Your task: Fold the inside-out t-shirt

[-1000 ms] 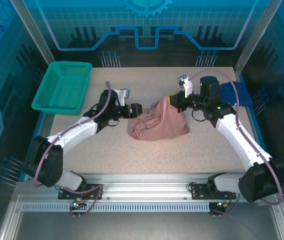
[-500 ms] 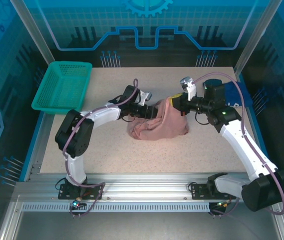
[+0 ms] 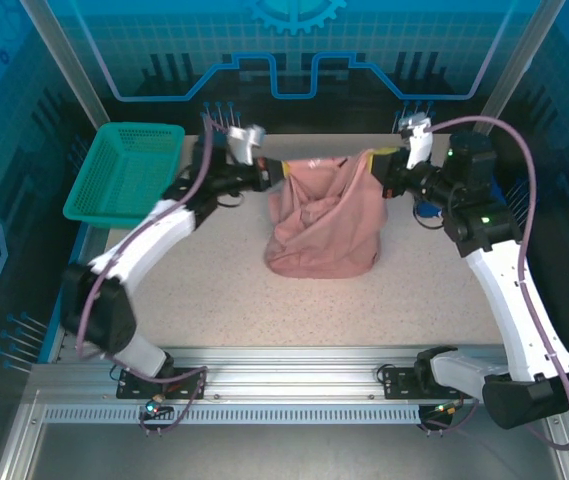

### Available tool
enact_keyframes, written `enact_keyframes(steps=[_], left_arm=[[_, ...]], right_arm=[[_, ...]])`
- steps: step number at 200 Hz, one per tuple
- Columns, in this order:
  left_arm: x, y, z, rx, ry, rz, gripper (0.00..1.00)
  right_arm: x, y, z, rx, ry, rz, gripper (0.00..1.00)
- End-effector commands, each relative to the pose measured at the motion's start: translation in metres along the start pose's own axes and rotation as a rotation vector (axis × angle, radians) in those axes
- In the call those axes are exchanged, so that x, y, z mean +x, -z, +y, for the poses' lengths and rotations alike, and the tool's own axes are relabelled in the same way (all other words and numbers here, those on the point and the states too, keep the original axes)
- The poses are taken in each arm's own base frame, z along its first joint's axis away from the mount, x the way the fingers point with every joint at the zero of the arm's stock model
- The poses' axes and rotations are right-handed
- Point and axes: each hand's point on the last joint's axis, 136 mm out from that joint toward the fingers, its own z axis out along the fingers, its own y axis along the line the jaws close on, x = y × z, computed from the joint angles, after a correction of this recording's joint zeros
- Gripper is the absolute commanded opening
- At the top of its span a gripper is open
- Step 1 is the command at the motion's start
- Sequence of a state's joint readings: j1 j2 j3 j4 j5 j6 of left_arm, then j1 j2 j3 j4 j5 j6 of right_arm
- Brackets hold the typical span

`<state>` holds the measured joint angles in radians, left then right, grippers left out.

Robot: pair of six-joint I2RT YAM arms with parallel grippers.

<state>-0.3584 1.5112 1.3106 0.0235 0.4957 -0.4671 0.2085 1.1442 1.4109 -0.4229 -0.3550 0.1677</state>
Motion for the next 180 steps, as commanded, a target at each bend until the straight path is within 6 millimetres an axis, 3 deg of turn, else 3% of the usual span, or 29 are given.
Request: enact_keyframes(steps=[1, 31, 52, 66, 87, 107, 117, 136, 161, 180], left_arm=[[-0.032, 0.043, -0.045, 0.061, -0.069, -0.143, 0.00], [-0.048, 0.078, -0.027, 0.008, 0.009, -0.231, 0.00], [-0.042, 0.090, -0.004, -0.125, 0.005, -0.243, 0.00], [-0.030, 0.091, 0.023, -0.252, 0.023, -0.211, 0.00], [0.003, 0.088, 0.074, -0.443, 0.078, -0.127, 0.00], [0.037, 0.087, 0.121, -0.603, 0.110, -0.049, 0.00], [0.052, 0.083, 0.134, -0.622, 0.120, -0.008, 0.00], [0.079, 0.069, 0.146, -0.607, 0.151, 0.080, 0.00], [0.102, 0.062, 0.150, -0.613, 0.128, 0.157, 0.31], [0.109, 0.062, 0.132, -0.590, 0.044, 0.145, 0.53]], right_arm=[[-0.021, 0.014, -0.011, 0.101, 0.020, -0.034, 0.00], [-0.029, 0.015, -0.009, 0.091, 0.096, -0.042, 0.00], [-0.021, 0.010, 0.008, -0.032, 0.161, -0.001, 0.00], [-0.008, 0.002, 0.019, -0.131, 0.157, 0.044, 0.00], [0.022, -0.015, 0.018, -0.185, 0.123, 0.131, 0.00], [0.063, -0.034, -0.012, -0.070, 0.063, 0.250, 0.00], [0.085, -0.042, -0.024, -0.031, 0.017, 0.311, 0.00], [0.119, -0.056, -0.021, -0.070, -0.042, 0.395, 0.00], [0.142, -0.066, -0.005, -0.136, -0.051, 0.443, 0.00], [0.145, -0.068, 0.001, -0.162, -0.057, 0.447, 0.00]])
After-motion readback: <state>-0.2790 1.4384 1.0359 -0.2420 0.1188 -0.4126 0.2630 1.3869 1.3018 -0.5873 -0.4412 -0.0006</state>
